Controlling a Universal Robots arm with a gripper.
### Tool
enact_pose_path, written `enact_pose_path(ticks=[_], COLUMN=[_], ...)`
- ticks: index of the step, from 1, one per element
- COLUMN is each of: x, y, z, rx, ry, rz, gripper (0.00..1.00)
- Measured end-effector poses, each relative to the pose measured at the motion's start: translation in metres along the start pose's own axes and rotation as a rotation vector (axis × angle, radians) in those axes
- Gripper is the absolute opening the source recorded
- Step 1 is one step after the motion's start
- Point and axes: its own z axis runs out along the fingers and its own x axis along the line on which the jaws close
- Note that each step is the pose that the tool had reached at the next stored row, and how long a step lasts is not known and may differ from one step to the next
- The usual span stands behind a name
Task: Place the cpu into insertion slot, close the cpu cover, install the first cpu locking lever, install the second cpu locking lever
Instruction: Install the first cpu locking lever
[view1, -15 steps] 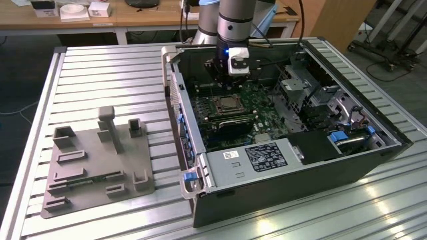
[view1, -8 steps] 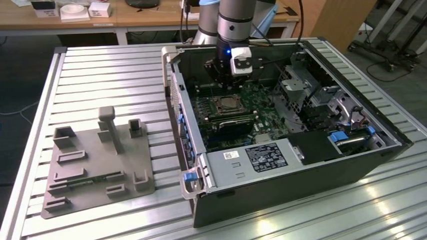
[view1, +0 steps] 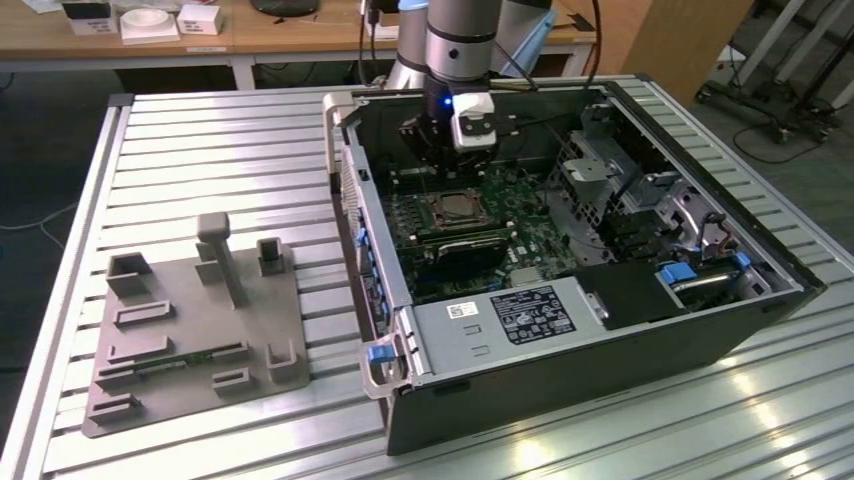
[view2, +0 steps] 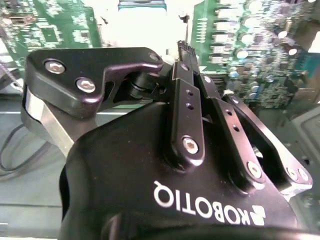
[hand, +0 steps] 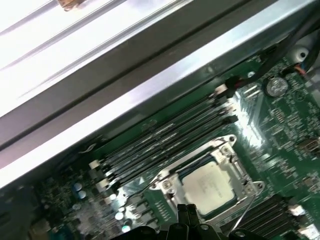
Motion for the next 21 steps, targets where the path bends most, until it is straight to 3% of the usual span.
enact_pose_path(ticks=[6, 15, 21], x=[0.01, 0.0103, 0.0142], y=[-0.006, -0.0063, -0.0086], z=[-0.0003, 0.0001, 0.0006], rx=[-0.0018, -0.0077, -0.0107], ry=[0.0006, 0.0015, 0.0021], rz=[-0.022, -0.168, -0.218], gripper=[0.1, 0.1, 0.1])
